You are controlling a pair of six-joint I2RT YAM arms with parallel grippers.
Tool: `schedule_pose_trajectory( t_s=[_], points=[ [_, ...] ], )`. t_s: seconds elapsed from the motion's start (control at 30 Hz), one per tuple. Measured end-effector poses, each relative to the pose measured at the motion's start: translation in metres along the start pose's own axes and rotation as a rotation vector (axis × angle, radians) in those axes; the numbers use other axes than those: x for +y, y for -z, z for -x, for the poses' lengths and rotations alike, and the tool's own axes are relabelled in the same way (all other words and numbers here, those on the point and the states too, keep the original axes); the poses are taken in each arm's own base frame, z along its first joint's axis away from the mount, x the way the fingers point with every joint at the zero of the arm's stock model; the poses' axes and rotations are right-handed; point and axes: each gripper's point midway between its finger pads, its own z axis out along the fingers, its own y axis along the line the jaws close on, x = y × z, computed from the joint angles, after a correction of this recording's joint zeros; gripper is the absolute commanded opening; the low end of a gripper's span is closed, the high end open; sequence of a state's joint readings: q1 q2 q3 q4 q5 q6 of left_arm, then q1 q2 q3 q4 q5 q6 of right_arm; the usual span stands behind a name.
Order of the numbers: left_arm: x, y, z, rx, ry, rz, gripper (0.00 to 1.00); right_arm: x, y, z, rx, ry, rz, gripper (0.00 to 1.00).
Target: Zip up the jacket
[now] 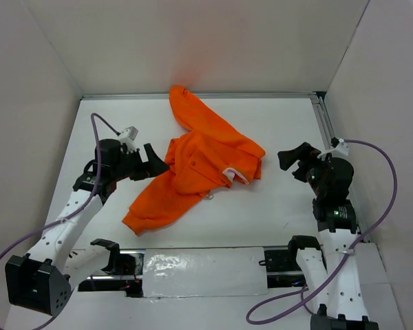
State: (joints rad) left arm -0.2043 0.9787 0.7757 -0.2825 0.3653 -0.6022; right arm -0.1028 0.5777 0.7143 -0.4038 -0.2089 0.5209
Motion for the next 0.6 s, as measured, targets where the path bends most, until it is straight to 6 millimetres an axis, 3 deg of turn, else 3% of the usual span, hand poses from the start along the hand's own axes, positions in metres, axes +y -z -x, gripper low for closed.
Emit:
schedule_pose_trajectory(
  t_s=[0.3, 0.47, 0.5, 0.6],
  points=[
    [0.020, -0.047, -0.030, 0.190, 0.029, 0.041, 0.99, -0.006, -0.018, -0.024, 0.135, 0.005, 0.007, 1.00],
    [0.017, -0.090, -0.034, 0.293, 0.019, 0.052, 0.99, -0.008, -0.039, -0.063, 0.299, -0.005, -0.009, 1.00],
    [0.016, -0.099, -0.033, 0.306, 0.005, 0.055, 0.97, -0.007, -0.044, -0.076, 0.341, -0.005, -0.013, 1.00],
    [0.017, -0.124, -0.032, 0.335, -0.011, 0.080, 0.70, -0.010, -0.058, -0.112, 0.461, -0.010, -0.045, 1.00]
  ],
)
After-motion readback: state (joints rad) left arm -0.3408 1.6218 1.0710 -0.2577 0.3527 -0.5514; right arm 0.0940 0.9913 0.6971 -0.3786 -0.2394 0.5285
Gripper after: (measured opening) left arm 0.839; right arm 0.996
